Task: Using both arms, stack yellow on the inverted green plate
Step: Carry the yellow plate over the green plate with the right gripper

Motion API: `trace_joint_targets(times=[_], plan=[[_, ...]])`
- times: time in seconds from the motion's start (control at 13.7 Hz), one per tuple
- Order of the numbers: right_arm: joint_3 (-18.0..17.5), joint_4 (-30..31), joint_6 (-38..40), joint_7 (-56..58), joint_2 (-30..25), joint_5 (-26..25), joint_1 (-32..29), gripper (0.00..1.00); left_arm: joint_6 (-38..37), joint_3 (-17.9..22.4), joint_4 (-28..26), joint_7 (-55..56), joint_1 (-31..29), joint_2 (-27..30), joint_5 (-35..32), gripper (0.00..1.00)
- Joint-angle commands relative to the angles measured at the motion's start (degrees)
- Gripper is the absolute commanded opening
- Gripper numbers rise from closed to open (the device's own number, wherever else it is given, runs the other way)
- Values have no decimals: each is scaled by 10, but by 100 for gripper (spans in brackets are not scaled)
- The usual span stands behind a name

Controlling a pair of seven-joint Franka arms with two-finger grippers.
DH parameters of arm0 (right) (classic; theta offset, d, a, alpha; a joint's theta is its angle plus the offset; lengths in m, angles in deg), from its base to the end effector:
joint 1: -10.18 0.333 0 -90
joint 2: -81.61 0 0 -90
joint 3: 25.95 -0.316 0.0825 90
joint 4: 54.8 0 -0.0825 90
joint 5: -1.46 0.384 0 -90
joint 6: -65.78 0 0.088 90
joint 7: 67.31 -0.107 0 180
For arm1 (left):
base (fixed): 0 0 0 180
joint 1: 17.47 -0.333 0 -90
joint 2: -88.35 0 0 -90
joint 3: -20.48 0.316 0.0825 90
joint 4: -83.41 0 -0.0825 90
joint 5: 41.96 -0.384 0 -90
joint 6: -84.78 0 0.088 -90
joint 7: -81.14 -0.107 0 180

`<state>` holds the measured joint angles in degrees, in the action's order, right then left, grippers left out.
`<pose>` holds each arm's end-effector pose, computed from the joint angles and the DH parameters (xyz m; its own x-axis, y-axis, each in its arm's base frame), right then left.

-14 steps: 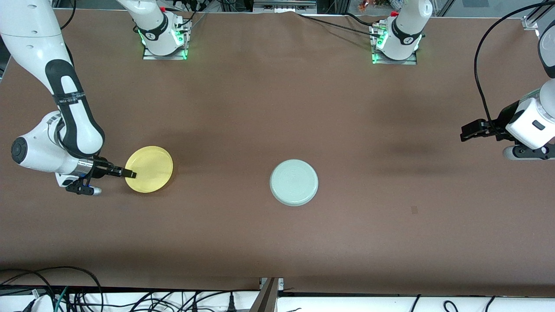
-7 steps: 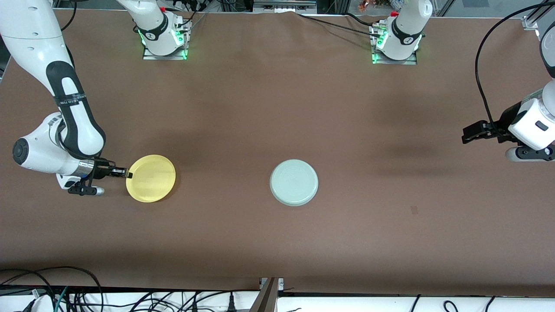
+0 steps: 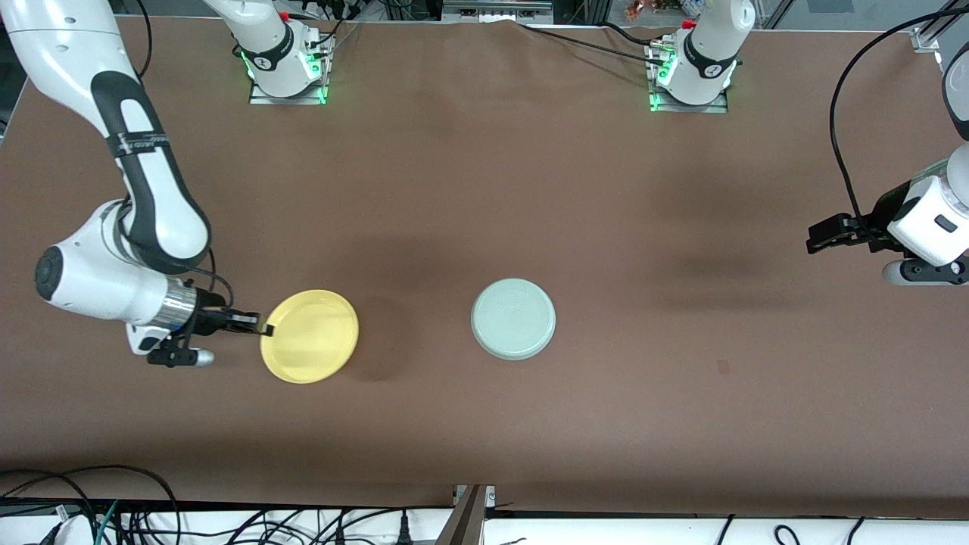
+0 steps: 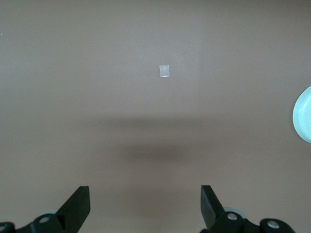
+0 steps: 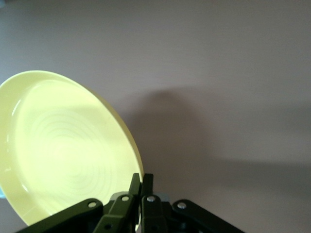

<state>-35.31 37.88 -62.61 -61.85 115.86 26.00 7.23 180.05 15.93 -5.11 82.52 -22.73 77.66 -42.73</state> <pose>0.6913 0.0747 0.2860 0.9961 -0.0880 0.0028 -0.0788 -0.9055 -0.4170 0.6121 0.0127 0.5357 0.9970 0.0356 -0.0681 0.0356 -0.9994 -0.0002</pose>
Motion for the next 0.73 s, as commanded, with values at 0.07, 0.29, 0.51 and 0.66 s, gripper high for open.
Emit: trace_joint_targets(times=[0.07,0.29,0.51,0.66], plan=[[-5,-58,-21,-84,52,4,104,0,-3,0,17,-16,-3,-8,11,100],[-6,-59,-95,-114,66,8,158,0,-3,1,17,-16,-3,-8,12,100],[-5,-99,-185,-191,120,2,225,0,-3,1,17,-14,-2,-9,12,100],[12,-130,-200,-219,149,-12,265,0,-3,0,17,-14,-2,-9,12,100]])
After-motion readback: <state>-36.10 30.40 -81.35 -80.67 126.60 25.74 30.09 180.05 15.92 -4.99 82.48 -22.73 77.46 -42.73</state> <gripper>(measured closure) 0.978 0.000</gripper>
